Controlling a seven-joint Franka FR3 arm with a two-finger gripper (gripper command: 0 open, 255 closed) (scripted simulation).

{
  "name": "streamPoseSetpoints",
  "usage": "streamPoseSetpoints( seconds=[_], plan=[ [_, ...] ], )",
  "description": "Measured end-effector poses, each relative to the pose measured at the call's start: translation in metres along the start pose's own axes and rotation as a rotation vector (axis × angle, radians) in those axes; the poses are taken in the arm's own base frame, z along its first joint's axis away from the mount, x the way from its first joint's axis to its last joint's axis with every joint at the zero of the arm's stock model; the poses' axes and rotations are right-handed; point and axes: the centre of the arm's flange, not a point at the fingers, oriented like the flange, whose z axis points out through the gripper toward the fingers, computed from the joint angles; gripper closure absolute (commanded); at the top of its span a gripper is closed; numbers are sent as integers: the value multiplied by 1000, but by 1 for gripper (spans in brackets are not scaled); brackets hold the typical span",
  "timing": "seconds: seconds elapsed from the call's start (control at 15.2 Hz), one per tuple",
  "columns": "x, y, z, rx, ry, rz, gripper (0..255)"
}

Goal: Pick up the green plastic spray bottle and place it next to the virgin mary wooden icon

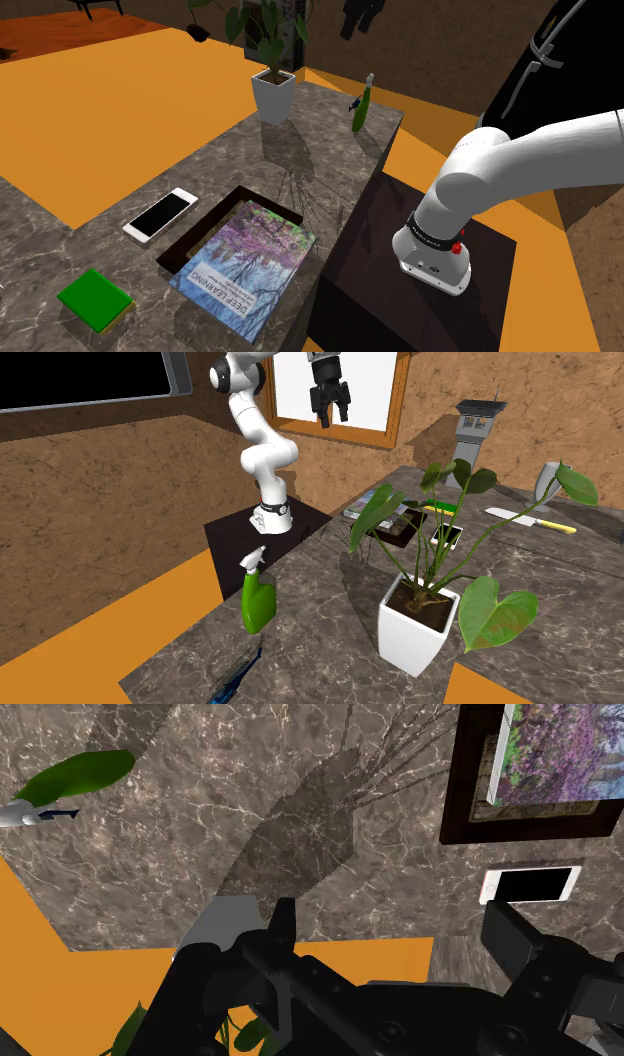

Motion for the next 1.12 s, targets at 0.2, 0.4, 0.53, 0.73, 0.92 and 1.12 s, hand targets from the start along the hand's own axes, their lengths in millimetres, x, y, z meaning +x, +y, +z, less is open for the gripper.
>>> streamPoseSetpoints(
  seconds=[0.2,0.4,0.53,0.73,0.92,1.12],
  plan=[
    [5,5,12,-19,6,46,0],
    [13,19,43,-64,24,151,0],
    [18,26,65,-96,37,226,0],
    [26,43,92,-144,58,340,0],
    [35,64,122,-192,78,454,0],
    [36,83,151,-241,99,568,0]
  ],
)
